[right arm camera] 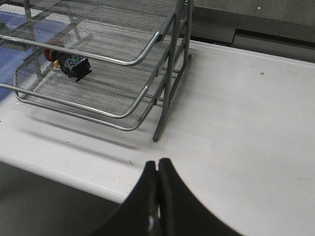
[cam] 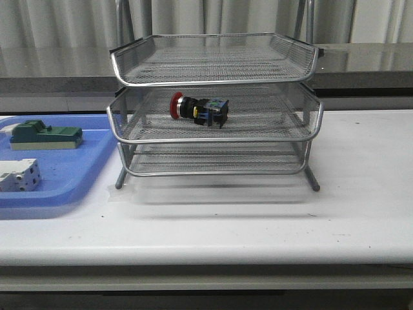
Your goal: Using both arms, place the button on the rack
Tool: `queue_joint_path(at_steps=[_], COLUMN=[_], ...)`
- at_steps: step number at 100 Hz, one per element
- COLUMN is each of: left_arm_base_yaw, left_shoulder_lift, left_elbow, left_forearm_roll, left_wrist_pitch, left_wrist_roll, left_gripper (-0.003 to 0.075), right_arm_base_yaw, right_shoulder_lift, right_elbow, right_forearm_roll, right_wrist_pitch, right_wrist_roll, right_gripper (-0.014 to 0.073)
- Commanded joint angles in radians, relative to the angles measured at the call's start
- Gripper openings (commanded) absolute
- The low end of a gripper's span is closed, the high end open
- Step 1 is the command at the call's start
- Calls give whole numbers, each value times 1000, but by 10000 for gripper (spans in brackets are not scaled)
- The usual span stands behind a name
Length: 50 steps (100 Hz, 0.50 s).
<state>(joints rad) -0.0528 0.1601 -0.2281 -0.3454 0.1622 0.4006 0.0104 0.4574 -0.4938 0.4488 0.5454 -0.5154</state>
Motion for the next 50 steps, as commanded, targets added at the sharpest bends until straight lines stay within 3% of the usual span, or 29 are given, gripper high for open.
queue_joint_path(at_steps=[1, 50], left_arm_base_yaw=[2, 2], left_shoulder_lift=[11, 11], left_elbow=[-26, -26], left_forearm_roll=[-15, -15], left_wrist_pitch=[-86, -86], left_wrist_roll=[-8, -8], left_gripper=[-20, -20], right_arm_base_yaw=[-6, -3], right_shoulder_lift=[5, 3], right_elbow=[-26, -19], right_forearm_roll=[16, 4], right_wrist_pitch=[-62, -83], right_wrist_roll=[1, 1], right_gripper=[-60, -60])
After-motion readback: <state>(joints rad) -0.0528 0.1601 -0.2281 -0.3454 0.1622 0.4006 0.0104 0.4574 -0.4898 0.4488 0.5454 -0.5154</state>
